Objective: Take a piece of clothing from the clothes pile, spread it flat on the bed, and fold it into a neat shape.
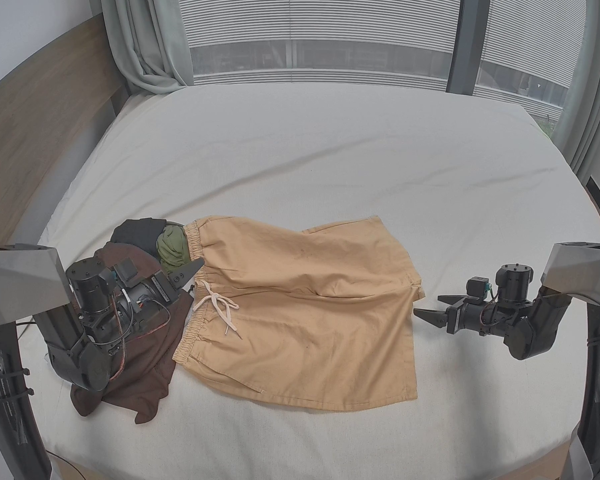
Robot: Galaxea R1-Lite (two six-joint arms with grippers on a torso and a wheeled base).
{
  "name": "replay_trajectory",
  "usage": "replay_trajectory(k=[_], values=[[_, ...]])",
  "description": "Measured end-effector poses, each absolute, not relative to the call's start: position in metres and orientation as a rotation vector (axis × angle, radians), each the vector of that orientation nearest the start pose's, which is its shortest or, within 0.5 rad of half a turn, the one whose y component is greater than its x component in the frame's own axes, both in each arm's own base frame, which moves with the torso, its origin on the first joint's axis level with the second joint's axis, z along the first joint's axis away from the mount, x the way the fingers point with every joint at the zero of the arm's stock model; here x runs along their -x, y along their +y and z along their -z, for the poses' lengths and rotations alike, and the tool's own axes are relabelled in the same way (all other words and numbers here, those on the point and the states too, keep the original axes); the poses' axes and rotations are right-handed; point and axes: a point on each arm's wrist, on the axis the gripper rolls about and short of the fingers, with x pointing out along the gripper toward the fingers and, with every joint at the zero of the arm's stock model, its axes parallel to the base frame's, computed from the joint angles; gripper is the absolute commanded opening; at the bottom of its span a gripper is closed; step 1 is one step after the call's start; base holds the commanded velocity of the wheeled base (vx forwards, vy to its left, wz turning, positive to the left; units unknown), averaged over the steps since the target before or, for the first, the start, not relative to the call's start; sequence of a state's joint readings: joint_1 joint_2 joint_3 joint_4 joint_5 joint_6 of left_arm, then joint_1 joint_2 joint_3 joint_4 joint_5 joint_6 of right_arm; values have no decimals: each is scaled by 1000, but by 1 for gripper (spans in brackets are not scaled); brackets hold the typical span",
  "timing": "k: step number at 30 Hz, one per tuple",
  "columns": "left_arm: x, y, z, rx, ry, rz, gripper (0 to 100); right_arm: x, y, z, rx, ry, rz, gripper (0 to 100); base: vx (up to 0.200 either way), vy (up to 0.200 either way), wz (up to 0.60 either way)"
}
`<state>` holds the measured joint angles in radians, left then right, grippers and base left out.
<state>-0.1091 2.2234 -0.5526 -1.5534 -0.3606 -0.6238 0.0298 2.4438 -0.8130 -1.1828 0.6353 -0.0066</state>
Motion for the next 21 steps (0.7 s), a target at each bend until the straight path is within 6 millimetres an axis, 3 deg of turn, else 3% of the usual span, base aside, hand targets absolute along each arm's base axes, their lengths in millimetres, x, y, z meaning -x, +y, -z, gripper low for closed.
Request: replay_trajectory(k=[16,21], values=[[-324,-40,-35,627,341,450,100,-298,38,9,-203,430,-740,100,0,0,0],[-314,-34,-28,638,391,442,100,-289,42,10,-215,458,-773,100,0,0,0]])
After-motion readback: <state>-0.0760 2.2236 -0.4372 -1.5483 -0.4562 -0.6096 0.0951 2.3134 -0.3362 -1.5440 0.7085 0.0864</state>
